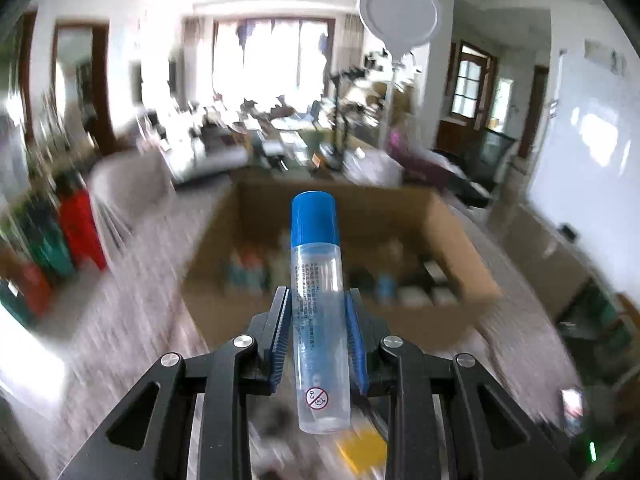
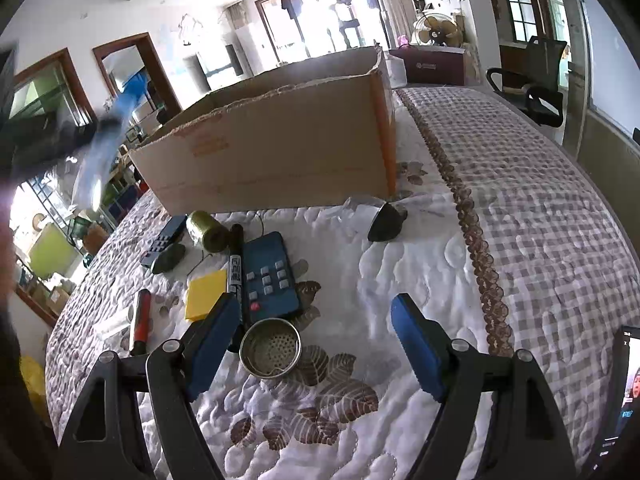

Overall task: Organize objects
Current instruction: 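Carry the clear tube into the box and open the left gripper, then grasp the clear-lidded black container with the right gripper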

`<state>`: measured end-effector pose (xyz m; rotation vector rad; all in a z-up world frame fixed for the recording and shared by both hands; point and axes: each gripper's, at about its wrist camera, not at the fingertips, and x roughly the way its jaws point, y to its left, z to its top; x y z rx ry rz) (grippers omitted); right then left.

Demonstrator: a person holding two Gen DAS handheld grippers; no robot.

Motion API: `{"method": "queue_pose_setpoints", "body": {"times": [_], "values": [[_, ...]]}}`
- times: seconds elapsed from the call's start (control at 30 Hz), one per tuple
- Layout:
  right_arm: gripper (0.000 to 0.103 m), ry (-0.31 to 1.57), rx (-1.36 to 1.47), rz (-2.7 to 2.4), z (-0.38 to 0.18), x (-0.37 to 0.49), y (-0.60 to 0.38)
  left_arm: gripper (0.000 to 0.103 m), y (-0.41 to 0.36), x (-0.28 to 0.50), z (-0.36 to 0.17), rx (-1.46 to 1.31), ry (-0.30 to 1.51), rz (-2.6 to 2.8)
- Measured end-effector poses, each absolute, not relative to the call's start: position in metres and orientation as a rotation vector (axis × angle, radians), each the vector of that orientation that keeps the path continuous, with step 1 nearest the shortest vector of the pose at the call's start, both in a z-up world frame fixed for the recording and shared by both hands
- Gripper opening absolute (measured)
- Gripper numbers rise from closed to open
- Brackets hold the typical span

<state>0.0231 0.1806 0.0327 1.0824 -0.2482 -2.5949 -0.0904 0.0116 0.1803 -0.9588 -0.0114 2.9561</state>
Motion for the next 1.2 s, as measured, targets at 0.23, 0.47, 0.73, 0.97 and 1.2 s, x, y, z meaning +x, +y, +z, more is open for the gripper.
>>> {"method": "queue_pose_setpoints", "body": {"times": [0.23, 0.47, 0.73, 0.97, 1.2], "values": [[0.103, -0.239, 1.085, -2.662, 0.03, 0.018, 0.188, 0.026, 0.027, -0.215, 0.134, -1.338, 0.361, 3.047], [0.103, -0.248, 1.107, -2.684, 0.026, 0.012, 0.194, 0.027, 0.036, -0.239, 0.091, -1.365, 0.539, 3.062], [0.103, -0.333, 1.124, -2.694, 0.023, 0.007, 0.209, 0.062, 0.041, -0.149, 0.143, -0.968, 0.34, 3.103], [0.103, -0.393, 1.136, -2.714, 0.022, 0.006, 0.221, 0.074, 0.024, -0.039, 0.124, -0.968, 0.121, 2.97], [0.103, -0.286, 1.192, -2.689, 0.013, -0.002, 0.21, 0.074, 0.005, 0.003, 0.062, -1.117, -0.19, 2.86]]}}
